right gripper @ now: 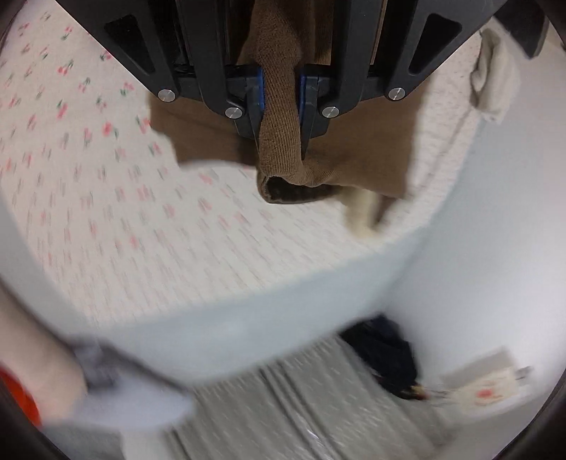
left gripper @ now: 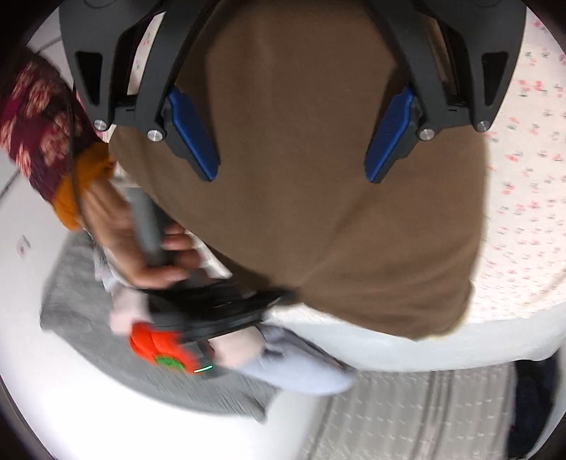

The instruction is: Fold large clothes

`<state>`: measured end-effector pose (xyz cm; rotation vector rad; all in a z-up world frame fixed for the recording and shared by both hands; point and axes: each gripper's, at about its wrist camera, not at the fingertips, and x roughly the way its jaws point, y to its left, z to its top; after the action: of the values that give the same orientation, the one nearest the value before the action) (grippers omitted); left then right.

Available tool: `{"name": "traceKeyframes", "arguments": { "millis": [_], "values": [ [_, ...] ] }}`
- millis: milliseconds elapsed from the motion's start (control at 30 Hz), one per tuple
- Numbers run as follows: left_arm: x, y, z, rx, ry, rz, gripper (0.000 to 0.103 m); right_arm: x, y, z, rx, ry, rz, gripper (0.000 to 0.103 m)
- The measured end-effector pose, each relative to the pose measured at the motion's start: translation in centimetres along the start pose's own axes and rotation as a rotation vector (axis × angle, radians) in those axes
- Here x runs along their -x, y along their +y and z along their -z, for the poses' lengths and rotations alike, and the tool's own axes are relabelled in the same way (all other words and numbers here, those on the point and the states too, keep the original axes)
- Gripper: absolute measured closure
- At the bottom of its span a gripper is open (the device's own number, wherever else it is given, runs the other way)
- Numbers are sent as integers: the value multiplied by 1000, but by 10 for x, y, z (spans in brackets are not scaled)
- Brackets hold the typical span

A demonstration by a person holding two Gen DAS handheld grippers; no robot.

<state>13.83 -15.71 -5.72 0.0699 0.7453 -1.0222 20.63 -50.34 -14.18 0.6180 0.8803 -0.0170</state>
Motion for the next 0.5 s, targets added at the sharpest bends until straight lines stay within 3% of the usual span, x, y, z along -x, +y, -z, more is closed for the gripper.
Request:
{"name": "traceKeyframes", "arguments": {
  "millis": [67, 133, 167, 267, 400, 500],
  "values": [
    [-9, -9, 6, -50, 22, -18, 18, -23, -23, 15, -80, 18, -47, 87],
    [-11, -16, 10, -92, 24, -32, 18, -15, -30, 18, -132, -12, -113, 84],
    [-12, -15, 11, -97, 25, -30, 18, -7, -27, 19, -122, -20, -114, 78],
    [-9, -16, 10, -89, 22, -23, 18, 32, -7, 23, -54, -61, -29, 62],
    [-5, -22, 8, -85, 21, -27, 18, 90, 38, 50, 116, -136, 31, 62],
    [-3, -23, 8, -99, 24, -29, 18, 125, 66, 77, 218, -168, -4, 63]
  ]
}}
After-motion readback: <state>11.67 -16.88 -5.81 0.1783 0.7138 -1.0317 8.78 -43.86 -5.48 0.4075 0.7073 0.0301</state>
